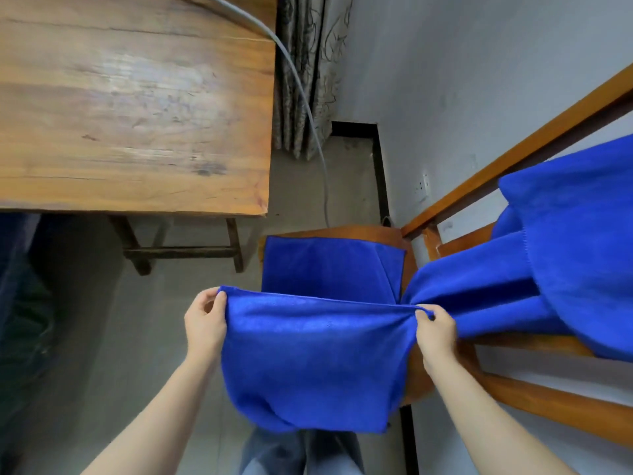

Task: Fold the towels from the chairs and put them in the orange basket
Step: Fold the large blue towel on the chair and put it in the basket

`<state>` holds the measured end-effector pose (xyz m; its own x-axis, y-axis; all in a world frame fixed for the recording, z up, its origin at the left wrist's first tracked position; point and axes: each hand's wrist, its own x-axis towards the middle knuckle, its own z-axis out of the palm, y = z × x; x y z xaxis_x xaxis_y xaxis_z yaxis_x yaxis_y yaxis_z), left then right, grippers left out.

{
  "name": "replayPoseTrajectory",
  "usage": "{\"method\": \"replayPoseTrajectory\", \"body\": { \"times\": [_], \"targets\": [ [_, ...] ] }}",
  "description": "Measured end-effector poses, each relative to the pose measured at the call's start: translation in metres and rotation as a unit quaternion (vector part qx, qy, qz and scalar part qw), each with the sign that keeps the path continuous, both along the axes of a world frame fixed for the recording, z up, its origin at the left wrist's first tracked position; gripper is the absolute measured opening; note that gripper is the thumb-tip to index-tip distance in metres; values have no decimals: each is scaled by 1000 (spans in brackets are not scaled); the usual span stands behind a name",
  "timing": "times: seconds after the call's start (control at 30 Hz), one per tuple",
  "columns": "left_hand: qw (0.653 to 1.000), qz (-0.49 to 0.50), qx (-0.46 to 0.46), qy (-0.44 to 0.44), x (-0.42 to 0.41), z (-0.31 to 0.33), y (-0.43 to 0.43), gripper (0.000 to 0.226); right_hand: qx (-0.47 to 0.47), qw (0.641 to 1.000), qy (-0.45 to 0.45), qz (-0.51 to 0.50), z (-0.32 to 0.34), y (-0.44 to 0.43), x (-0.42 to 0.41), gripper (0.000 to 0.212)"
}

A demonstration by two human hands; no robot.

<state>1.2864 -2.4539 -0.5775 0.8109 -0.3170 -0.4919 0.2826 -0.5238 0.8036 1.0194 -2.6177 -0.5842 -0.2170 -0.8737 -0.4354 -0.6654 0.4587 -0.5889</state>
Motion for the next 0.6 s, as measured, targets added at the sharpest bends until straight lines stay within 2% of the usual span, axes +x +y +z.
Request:
{"method": "replayPoseTrajectory", "body": {
  "times": [0.2, 0.33, 0.43, 0.6],
  "targets": [
    [999, 12, 30, -36, 15, -36, -44, 24, -31, 999, 27, 12, -28, -40, 30, 22],
    [999, 19, 23, -30, 23, -45, -67, 24, -51, 998, 28, 9, -33, -73, 52, 25],
    [999, 32, 27, -24, 22, -50, -92, 23, -18, 999, 33, -1, -43, -94, 62, 27],
    [998, 7, 50, -32, 16, -69, -124, 17, 50, 996, 63, 44, -68, -102, 58, 28]
  ]
}}
